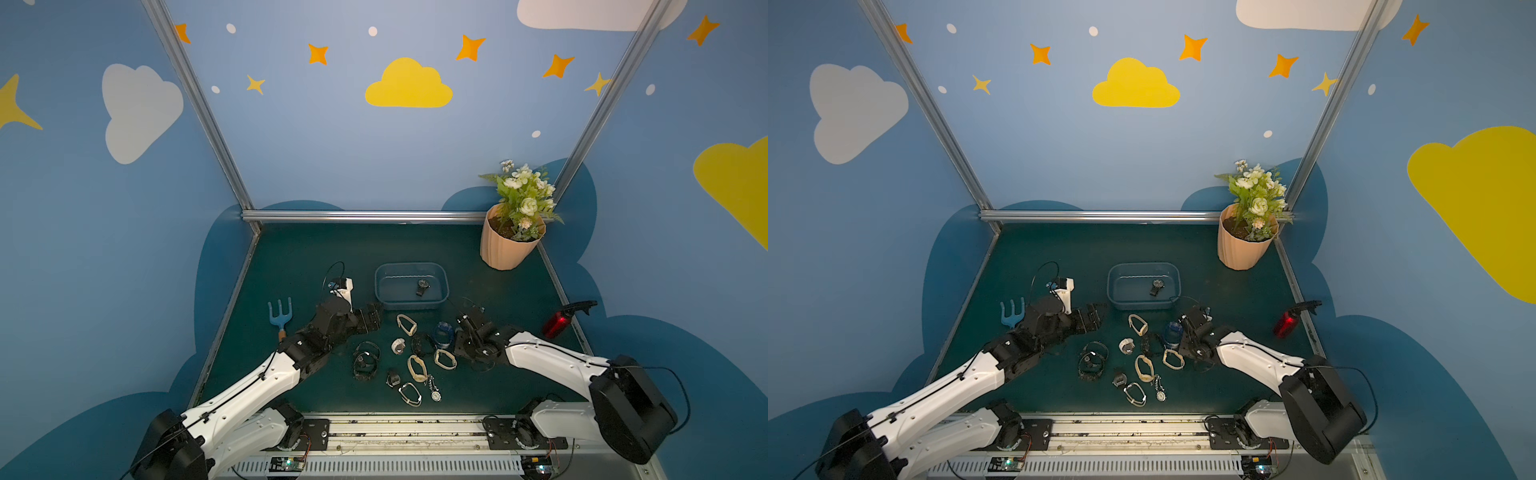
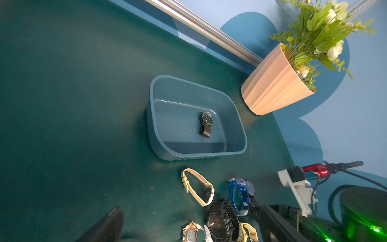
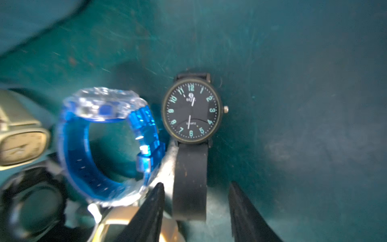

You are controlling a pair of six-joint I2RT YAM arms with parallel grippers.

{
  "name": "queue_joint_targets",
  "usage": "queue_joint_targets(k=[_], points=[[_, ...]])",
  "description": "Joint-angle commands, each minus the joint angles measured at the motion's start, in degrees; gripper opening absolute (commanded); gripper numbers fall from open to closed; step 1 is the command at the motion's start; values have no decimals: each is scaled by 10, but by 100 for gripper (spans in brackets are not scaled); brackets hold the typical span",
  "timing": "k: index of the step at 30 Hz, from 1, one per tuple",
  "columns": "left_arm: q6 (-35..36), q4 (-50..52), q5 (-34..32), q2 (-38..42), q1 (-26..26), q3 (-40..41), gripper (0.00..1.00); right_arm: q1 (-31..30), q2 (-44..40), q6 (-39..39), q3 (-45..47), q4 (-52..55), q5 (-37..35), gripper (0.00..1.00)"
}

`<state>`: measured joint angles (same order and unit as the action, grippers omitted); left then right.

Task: Put the watch into the storage box
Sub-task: Pick up the watch at the center of the board.

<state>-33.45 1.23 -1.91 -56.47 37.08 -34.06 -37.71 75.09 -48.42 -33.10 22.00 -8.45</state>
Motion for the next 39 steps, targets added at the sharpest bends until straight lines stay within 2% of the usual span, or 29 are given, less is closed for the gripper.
queue_joint_targets(k=[1,6,14,16,22,26,32,39], points=[[0,-6,6,5,-2,2,100,-3,12,-10,-7,-13,2,46],[5,-6,0,3,-1,6,100,-3,20,-7,-8,-13,-21,42],[4,-7,5,-4,-2,4,100,-3,15,14,-21,1,-49,27],[-2,-5,11,-6,-1,0,100,-4,7,20,-30,20,-56,22],[-2,-18,15,-16,-2,7,100,-7,-41,59,-49,56,-106,16],[-11,-9,19,-21,-1,-6,100,-9,-72,86,-90,100,-134,16],[-13,-16,9,-20,-2,4,100,-19,-89,130,-134,110,-146,16],[-23,-7,10,-11,-2,9,100,-26,-55,191,-203,71,-114,16]])
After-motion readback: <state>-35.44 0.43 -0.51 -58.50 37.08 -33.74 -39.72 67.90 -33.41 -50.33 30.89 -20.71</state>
